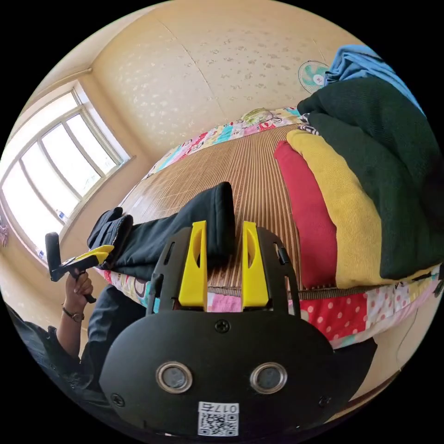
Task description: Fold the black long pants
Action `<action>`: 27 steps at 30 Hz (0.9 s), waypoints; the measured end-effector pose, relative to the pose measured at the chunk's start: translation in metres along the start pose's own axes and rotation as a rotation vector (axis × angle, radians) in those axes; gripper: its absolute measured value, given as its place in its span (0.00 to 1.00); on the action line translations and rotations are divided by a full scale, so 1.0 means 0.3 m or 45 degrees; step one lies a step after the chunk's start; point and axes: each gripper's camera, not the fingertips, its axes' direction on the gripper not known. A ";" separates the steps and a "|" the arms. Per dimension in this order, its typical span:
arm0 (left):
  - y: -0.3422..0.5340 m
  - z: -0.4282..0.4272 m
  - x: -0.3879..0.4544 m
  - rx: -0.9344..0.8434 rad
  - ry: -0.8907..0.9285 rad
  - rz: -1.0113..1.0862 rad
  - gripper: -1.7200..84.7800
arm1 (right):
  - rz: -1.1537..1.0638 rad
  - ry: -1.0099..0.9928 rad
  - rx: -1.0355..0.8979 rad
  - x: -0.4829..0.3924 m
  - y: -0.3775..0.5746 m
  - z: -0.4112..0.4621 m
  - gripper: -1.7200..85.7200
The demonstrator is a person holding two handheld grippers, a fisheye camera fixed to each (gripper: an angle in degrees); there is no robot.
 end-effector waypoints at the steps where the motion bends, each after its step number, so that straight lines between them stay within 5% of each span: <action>1: -0.012 0.074 0.013 -0.099 -0.071 0.006 0.16 | 0.001 -0.030 -0.036 0.009 -0.005 0.016 0.15; 3: -0.004 0.201 0.006 -0.277 -0.150 -0.050 0.14 | -0.026 -0.160 -0.065 0.026 0.006 0.052 0.14; 10: 0.074 0.112 -0.080 0.099 0.127 -0.341 0.02 | -0.233 -0.230 0.225 -0.012 -0.006 -0.107 0.07; 13: 0.087 0.064 -0.014 0.174 0.045 -0.252 0.03 | -0.306 -0.323 0.324 -0.037 -0.003 -0.196 0.06; 19: 0.149 0.244 0.051 0.005 -0.076 -0.314 0.07 | -0.156 -0.015 -0.269 0.012 -0.020 -0.032 0.05; 27: 0.163 0.225 0.100 0.185 -0.091 -0.374 0.09 | -0.087 -0.271 -0.038 0.078 -0.030 -0.113 0.11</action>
